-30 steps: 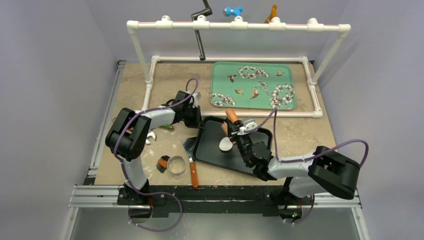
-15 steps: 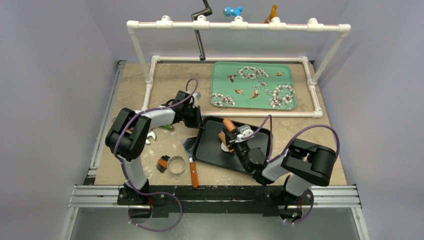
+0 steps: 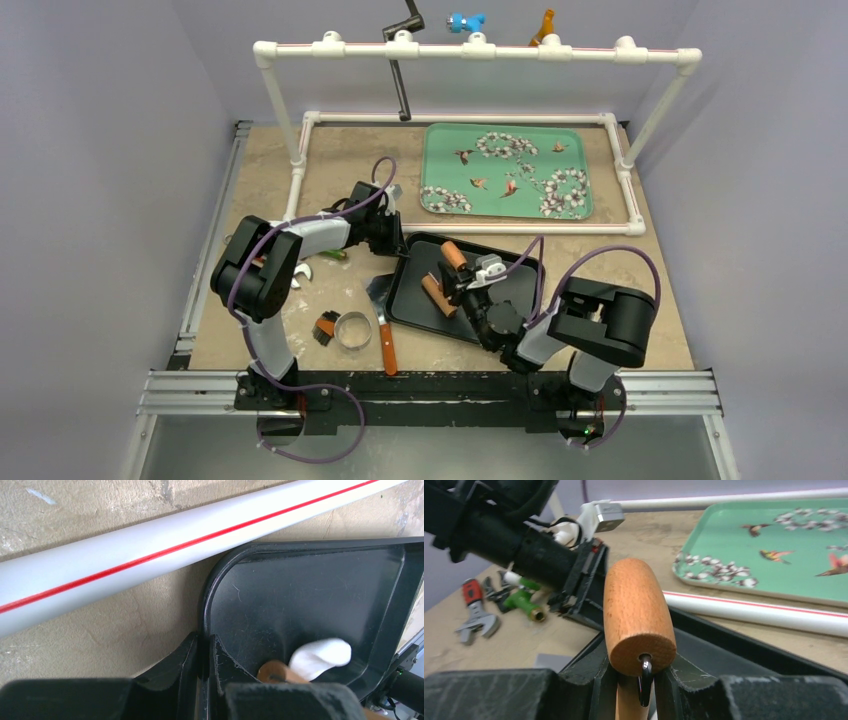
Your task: Roll out the dumpling wrappers from the dough
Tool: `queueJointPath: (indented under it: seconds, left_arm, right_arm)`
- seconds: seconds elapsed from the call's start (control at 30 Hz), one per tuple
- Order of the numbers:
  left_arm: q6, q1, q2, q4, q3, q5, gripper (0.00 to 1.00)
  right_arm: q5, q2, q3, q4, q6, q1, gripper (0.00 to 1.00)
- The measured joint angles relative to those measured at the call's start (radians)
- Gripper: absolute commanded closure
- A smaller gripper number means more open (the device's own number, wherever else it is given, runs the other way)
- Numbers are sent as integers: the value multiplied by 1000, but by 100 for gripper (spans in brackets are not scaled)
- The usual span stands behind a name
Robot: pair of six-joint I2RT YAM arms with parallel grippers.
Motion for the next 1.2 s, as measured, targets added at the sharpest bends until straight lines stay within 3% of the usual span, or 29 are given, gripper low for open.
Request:
queueJointPath:
  seconds: [0.37,0.6,0.77,0.87,1.0,1.1,1.2]
  left_arm:
    - [0,1,0,0,0,0,100]
    - [0,1,1,0,0,2,100]
    - [0,1,1,0,0,3,100]
    - [0,2,2,0,0,4,100]
    - [0,2,3,-1,1,5,100]
    - [0,2,3,-2,2,5,100]
    - [0,2,3,-2,2,5,100]
  right_arm:
    - [-26,-2,21,-9,48,50,100]
    - [-133,-251,26,-248,-63,23,100]
    - [-180,-333,34,-307,-132,-66,100]
    - [-181,-290,16,-280,-159,-108,100]
    - [-200,-157,-11,-111,-162,-116,100]
    - [-227,-80,-53,-1,-101,-105,100]
    - [-210,-66,-75,3,-58,-81,100]
